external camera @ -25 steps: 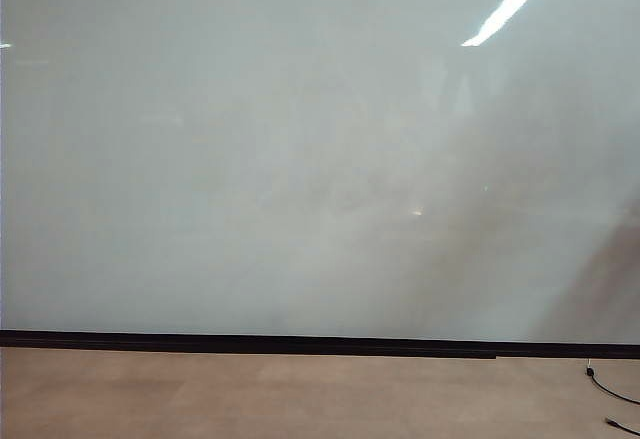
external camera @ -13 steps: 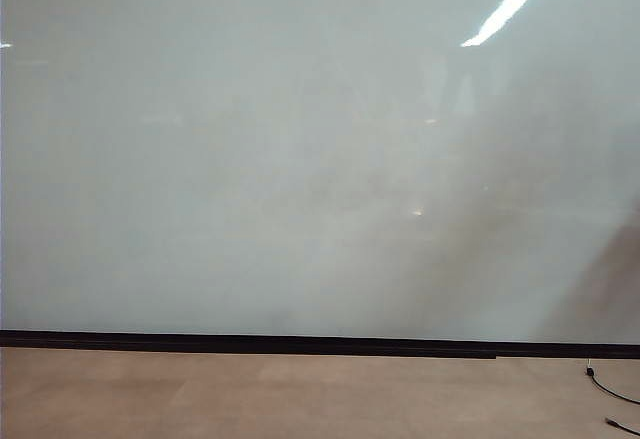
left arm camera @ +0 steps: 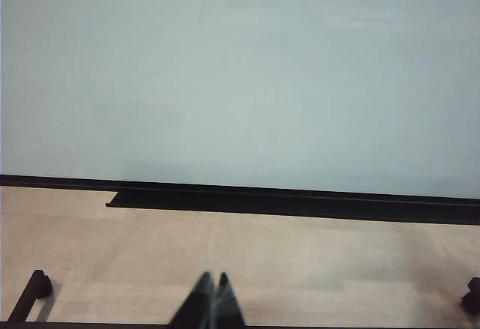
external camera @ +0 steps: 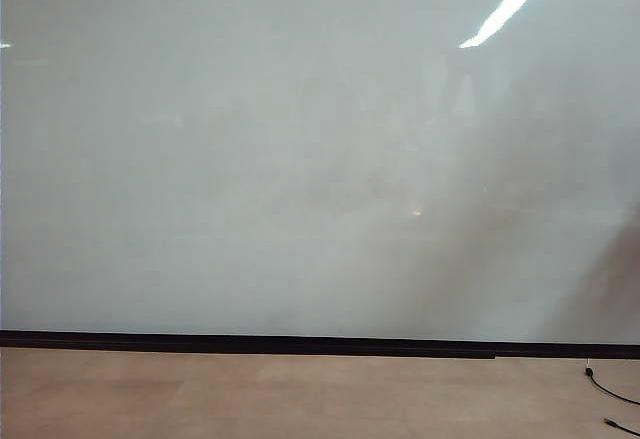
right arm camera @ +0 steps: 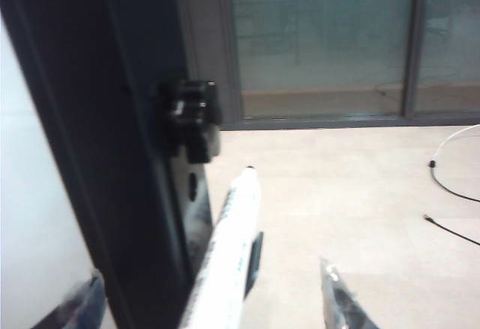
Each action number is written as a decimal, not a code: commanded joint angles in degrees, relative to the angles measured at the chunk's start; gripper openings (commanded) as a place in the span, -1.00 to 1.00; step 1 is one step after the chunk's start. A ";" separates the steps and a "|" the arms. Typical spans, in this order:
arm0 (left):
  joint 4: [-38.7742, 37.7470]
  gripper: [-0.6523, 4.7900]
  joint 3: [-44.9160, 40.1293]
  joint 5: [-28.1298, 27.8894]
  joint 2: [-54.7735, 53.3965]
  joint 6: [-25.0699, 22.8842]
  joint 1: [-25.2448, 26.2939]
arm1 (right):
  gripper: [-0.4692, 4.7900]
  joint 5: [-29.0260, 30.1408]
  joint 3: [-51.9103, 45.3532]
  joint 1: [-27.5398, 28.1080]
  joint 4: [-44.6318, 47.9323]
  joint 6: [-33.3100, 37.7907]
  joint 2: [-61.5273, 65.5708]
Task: Pick up the pen on the shelf to the right of the whiteboard and write the letter A.
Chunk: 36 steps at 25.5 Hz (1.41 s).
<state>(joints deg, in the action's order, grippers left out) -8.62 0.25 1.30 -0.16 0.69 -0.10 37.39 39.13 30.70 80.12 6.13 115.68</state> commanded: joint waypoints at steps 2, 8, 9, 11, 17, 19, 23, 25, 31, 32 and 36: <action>0.50 -0.78 0.13 0.02 -0.02 -0.24 -0.02 | 0.57 2.82 -0.13 0.44 0.92 1.60 -0.33; 0.48 -0.78 0.13 0.00 -0.02 -0.24 -0.02 | 0.40 4.74 -0.13 1.46 0.94 2.12 -0.33; 0.50 -0.78 0.13 0.00 -0.02 -0.24 -0.02 | 0.40 4.72 -0.09 1.46 0.98 2.10 -0.33; 0.50 -0.78 0.13 0.00 -0.02 -0.24 -0.02 | 0.40 4.52 -0.09 1.46 0.96 2.10 -0.33; 0.50 -0.78 0.13 0.00 -0.02 -0.24 -0.02 | 0.28 4.31 -0.04 1.40 0.98 2.01 -0.33; 0.50 -0.78 0.13 0.00 -0.02 -0.24 -0.02 | 0.28 4.09 -0.04 1.42 0.98 1.99 -0.33; 0.50 -0.78 0.13 0.00 -0.02 -0.24 -0.02 | 0.28 3.41 -0.09 1.36 0.98 1.95 -0.35; 0.50 -0.78 0.13 0.00 -0.02 -0.24 0.00 | 0.28 3.34 -0.13 1.33 0.98 1.97 -0.42; 0.48 -0.78 0.13 0.00 -0.02 -0.22 0.00 | 0.28 1.88 -0.98 1.31 1.01 1.07 -1.62; 0.50 -0.78 0.13 0.00 -0.02 -0.24 0.00 | 0.28 1.68 -1.16 1.27 1.01 0.83 -1.95; 0.50 -0.78 0.13 0.00 -0.02 -0.22 -0.02 | 0.27 1.16 -1.29 0.72 1.01 0.74 -2.01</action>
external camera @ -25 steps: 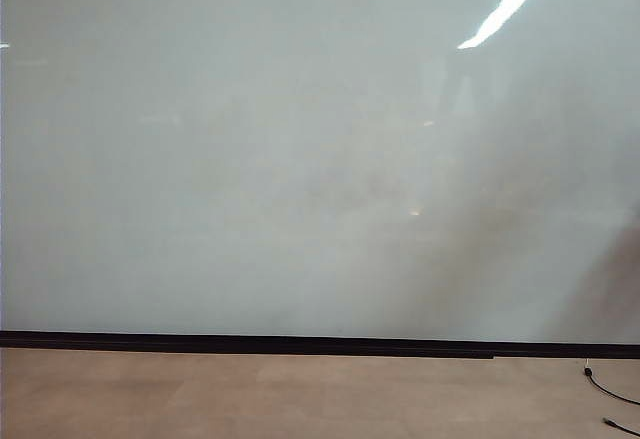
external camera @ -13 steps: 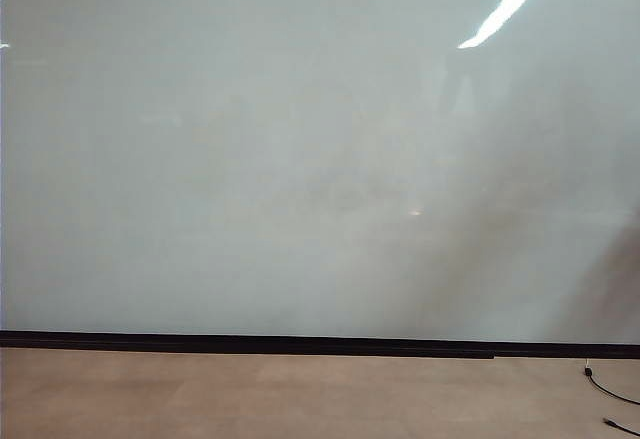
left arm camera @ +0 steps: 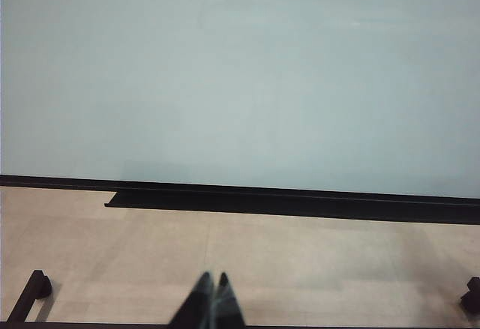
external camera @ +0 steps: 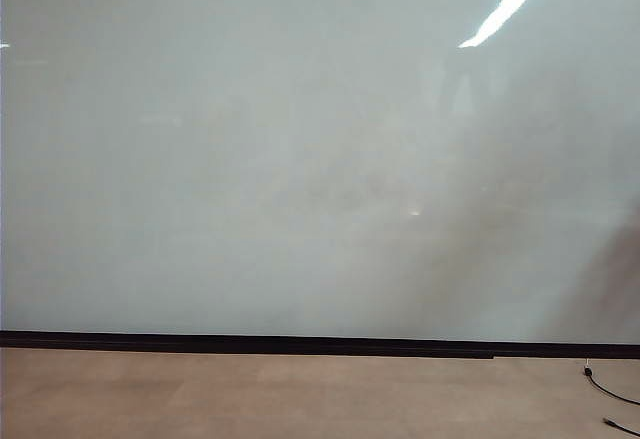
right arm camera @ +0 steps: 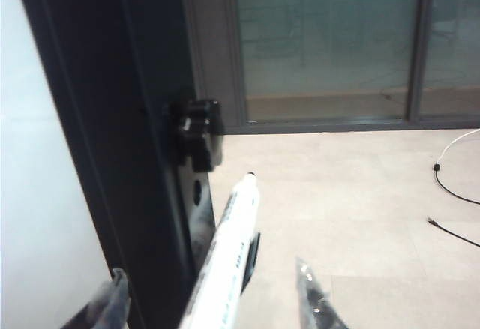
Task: Pick up the pen on the shelf to the right of the whiteboard and write the letter A.
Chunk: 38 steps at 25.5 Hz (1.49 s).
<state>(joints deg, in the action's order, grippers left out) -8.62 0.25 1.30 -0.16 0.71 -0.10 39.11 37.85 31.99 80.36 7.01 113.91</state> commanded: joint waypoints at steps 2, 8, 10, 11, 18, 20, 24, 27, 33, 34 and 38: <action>0.50 -0.78 0.13 0.00 -0.02 -0.26 -0.02 | 0.16 -1.57 -0.20 -1.22 0.77 -0.63 -0.24; 0.48 -0.78 0.13 0.00 -0.02 -0.24 -0.02 | 0.16 -2.19 -0.50 -2.12 0.74 -1.22 -0.24; 0.50 -0.78 0.13 0.02 -0.02 -0.24 0.00 | 0.16 -2.60 -0.61 -2.05 0.74 -1.25 -0.24; 0.50 -0.78 0.13 0.00 -0.02 -0.24 0.00 | 0.16 -2.97 -0.61 -1.97 0.74 -1.29 -0.24; 0.50 -0.78 0.13 0.00 -0.02 -0.26 0.00 | 0.05 -3.17 -1.07 -1.68 0.74 -1.42 -0.24; 0.50 -0.78 0.13 0.02 -0.02 -0.26 0.00 | 0.05 -3.19 -1.20 -1.68 0.77 -1.44 -0.24; 0.50 -0.78 0.13 0.00 -0.02 -0.26 -0.02 | 0.05 -3.19 -1.20 -1.68 0.77 -1.44 -0.24; 0.50 -0.78 0.13 0.00 -0.02 -0.26 -0.02 | 0.00 -3.19 -1.20 -1.68 0.81 -1.44 -0.26; 0.50 -0.78 0.13 0.00 -0.02 -0.26 -0.02 | -0.03 -3.23 -1.20 -1.64 0.83 -1.46 -1.33; 0.48 -0.78 0.13 0.00 -0.02 -0.24 -0.02 | -0.03 -3.41 -1.18 -1.62 0.83 -1.49 -1.55; 0.50 -0.78 0.13 0.00 -0.02 -0.26 -0.02 | -0.03 -3.41 -1.20 -1.64 0.83 -1.46 -1.68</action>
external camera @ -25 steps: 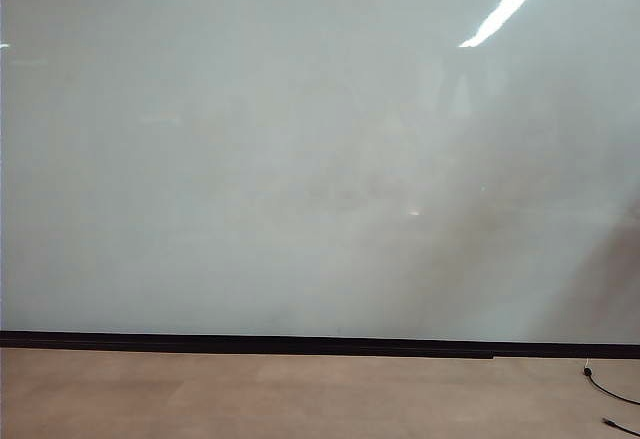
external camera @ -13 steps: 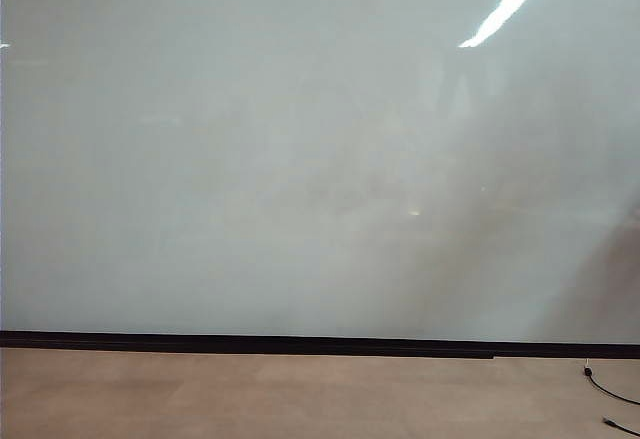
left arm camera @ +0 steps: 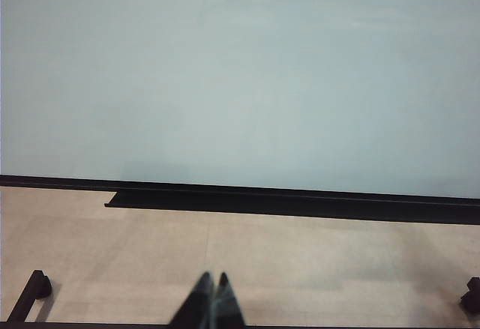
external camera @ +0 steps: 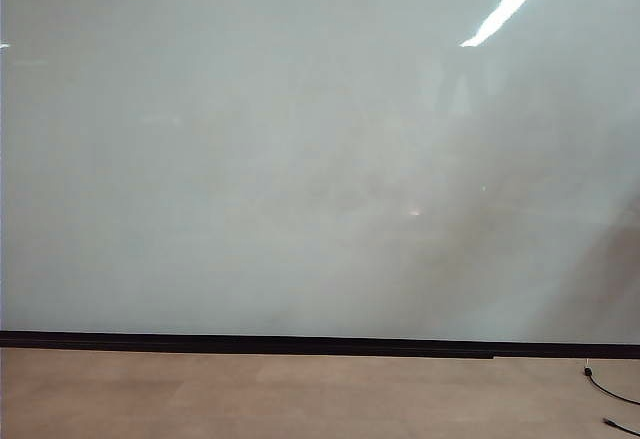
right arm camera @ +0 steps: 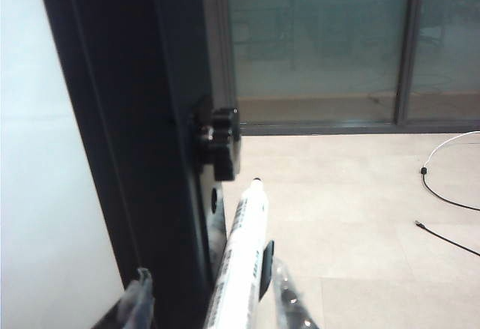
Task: Pick up the pen on the shelf to the right of the whiteboard and write the letter A.
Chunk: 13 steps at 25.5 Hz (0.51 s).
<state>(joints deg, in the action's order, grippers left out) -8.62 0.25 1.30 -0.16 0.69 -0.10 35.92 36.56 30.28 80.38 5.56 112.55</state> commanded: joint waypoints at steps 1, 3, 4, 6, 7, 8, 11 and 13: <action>0.50 -0.78 0.13 0.00 -0.02 -0.24 -0.02 | -0.03 -0.22 0.09 0.07 0.81 0.00 -0.33; 0.50 -0.78 0.13 0.00 -0.02 -0.24 -0.02 | -0.08 -0.22 0.09 0.07 0.81 0.00 -0.33; 0.50 -0.78 0.13 0.00 -0.02 -0.24 -0.02 | -0.10 -0.22 0.09 0.07 0.81 -0.02 -0.33; 0.50 -0.78 0.13 0.00 -0.02 -0.24 0.00 | -0.16 -0.22 0.09 0.07 0.81 -0.02 -0.33; 0.50 -0.78 0.13 0.00 -0.02 -0.22 -0.02 | -0.16 -0.22 0.09 0.07 0.81 -0.02 -0.31; 0.50 -0.78 0.13 0.00 -0.02 -0.24 -0.02 | -0.16 -0.22 0.09 0.07 0.81 -0.02 -0.31; 0.50 -0.78 0.13 0.00 -0.02 -0.24 -0.02 | -0.16 -0.22 0.09 0.07 0.79 0.00 -0.31; 0.50 -0.78 0.13 0.00 -0.02 -0.24 -0.02 | -0.16 -0.22 0.09 0.00 0.79 0.00 -0.31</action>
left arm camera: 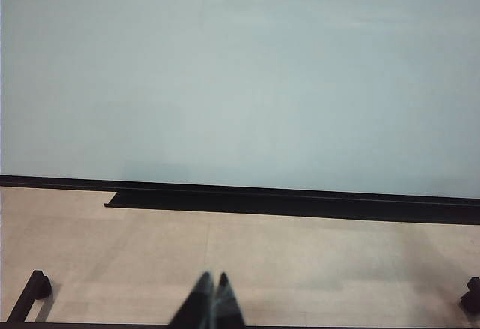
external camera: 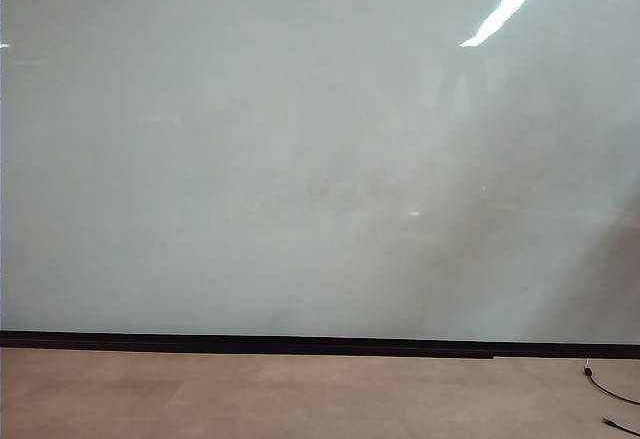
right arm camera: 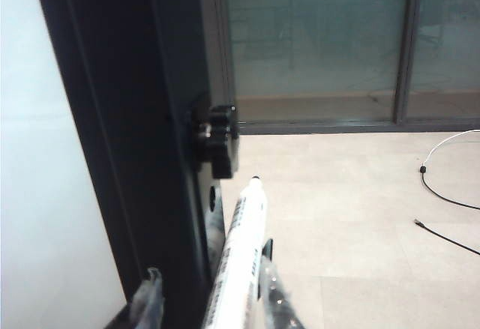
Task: Pick up the pen on the shelf to the right of the whiteboard and write the letter A.
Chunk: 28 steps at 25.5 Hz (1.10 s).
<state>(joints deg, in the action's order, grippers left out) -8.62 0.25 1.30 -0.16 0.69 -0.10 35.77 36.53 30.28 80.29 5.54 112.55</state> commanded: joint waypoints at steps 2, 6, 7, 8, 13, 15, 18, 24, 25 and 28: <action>0.50 -0.78 0.13 0.00 -0.02 -0.24 0.00 | -0.16 -0.07 0.09 0.00 0.87 0.04 -0.31; 0.50 -0.78 0.13 0.00 -0.02 -0.22 0.00 | -0.16 -0.07 0.02 0.00 0.83 0.04 -0.31; 0.50 -0.78 0.13 0.00 -0.02 -0.24 0.00 | -0.16 -0.09 0.02 0.00 0.81 0.04 -0.31; 0.50 -0.78 0.13 0.00 -0.02 -0.24 0.00 | -0.16 -0.11 0.02 0.00 0.72 0.04 -0.28; 0.50 -0.78 0.13 0.00 -0.02 -0.24 0.00 | -0.16 -0.31 0.02 0.02 0.52 0.07 -0.26; 0.50 -0.78 0.13 0.00 -0.02 -0.22 -0.02 | -0.16 -0.31 0.02 0.02 0.42 0.07 -0.26; 0.50 -0.78 0.13 0.00 -0.02 -0.24 0.00 | -0.16 -0.31 0.02 0.02 0.07 0.07 -0.24; 0.50 -0.78 0.13 0.00 -0.02 -0.24 0.00 | -0.16 -0.50 0.02 0.02 -0.02 0.09 -0.09; 0.50 -0.78 0.13 0.00 -0.02 -0.22 0.00 | -0.16 -0.61 0.02 0.02 -0.09 0.07 -0.07; 0.48 -0.78 0.13 0.00 -0.02 -0.24 0.00 | -0.16 -0.94 0.02 0.00 -0.07 0.09 -0.02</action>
<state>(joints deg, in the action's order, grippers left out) -8.62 0.25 1.30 -0.16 0.69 -0.10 35.27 36.49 30.26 79.77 5.54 112.62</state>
